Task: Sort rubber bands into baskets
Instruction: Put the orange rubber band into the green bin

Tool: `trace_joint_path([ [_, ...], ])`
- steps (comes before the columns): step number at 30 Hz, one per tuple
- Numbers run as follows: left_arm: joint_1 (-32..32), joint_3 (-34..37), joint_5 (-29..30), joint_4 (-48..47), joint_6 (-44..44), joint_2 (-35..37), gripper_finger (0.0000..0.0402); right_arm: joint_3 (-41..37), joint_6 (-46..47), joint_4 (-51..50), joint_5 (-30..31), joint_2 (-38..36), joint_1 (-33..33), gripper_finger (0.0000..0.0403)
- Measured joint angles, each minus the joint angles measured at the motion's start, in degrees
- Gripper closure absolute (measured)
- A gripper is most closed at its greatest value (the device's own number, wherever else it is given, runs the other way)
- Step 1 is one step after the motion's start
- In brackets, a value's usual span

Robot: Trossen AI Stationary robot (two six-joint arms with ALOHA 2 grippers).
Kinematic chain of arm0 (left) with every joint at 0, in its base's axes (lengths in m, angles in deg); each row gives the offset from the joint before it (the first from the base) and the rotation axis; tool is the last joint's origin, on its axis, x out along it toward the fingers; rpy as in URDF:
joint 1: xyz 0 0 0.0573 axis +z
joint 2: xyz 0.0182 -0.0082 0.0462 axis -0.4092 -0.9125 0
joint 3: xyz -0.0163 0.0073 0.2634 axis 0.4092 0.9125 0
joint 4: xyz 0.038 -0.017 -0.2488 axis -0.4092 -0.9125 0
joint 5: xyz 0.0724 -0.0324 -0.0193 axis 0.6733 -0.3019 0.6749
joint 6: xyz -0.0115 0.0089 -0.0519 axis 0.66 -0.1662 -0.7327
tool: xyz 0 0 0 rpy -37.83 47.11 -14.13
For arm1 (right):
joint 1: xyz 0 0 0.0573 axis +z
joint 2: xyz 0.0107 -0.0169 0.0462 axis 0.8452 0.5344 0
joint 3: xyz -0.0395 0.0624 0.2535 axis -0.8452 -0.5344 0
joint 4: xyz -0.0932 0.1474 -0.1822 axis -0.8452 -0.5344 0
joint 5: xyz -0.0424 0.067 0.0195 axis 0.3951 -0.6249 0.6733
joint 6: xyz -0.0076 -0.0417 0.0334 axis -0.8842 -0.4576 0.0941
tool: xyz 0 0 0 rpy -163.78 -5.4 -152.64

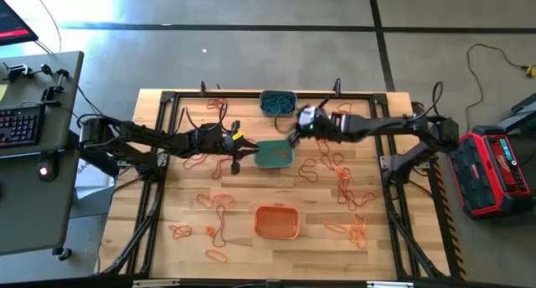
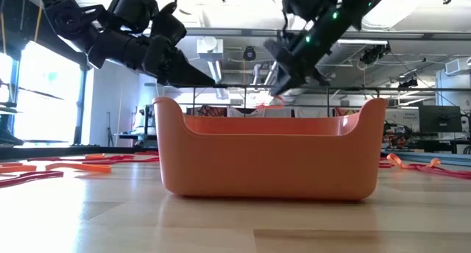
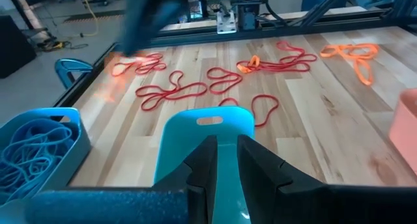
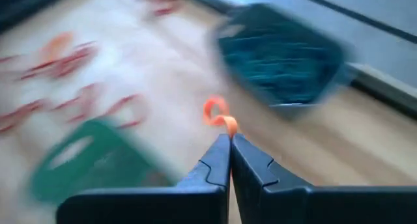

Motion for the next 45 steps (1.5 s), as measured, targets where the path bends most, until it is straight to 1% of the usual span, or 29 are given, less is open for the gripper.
trace_joint_path([
  [5,0.02,0.00,0.71,0.01,-0.02,0.00,0.0351,0.00,-1.45,2.36,-0.78,0.44,6.30,0.0403],
  [10,0.02,0.00,0.69,0.00,-0.39,0.00,0.0351,0.02,-1.45,5.68,-1.46,4.47,8.67,0.0403],
  [13,0.02,0.00,0.69,-0.15,-0.63,0.00,0.0351,0.02,-1.45,8.49,-3.00,7.63,8.84,0.0403],
  [18,0.02,0.00,0.69,-0.24,-0.63,0.00,0.0351,0.02,-1.28,9.94,-5.33,10.98,8.37,0.0403],
  [26,0.02,-0.02,0.64,-0.36,-0.63,0.00,0.0351,0.02,-0.38,11.03,-5.57,13.70,8.29,0.0403],
  [31,0.02,-0.02,0.62,-0.39,-0.63,0.00,0.0351,0.02,-0.64,11.21,-5.54,15.47,8.29,0.0403],
  [37,0.02,-0.02,0.60,-0.37,-0.65,0.00,0.0351,0.02,-3.25,12.07,-5.51,16.59,8.32,0.0403],
  [41,0.02,-0.02,0.60,-0.39,-0.63,0.00,0.0351,0.02,-3.54,12.58,-3.88,16.59,8.36,0.0402],
  [45,0.02,-0.02,0.91,-0.39,-0.62,0.00,0.0351,0.02,-3.24,12.86,-2.34,16.59,8.53,0.0387],
])
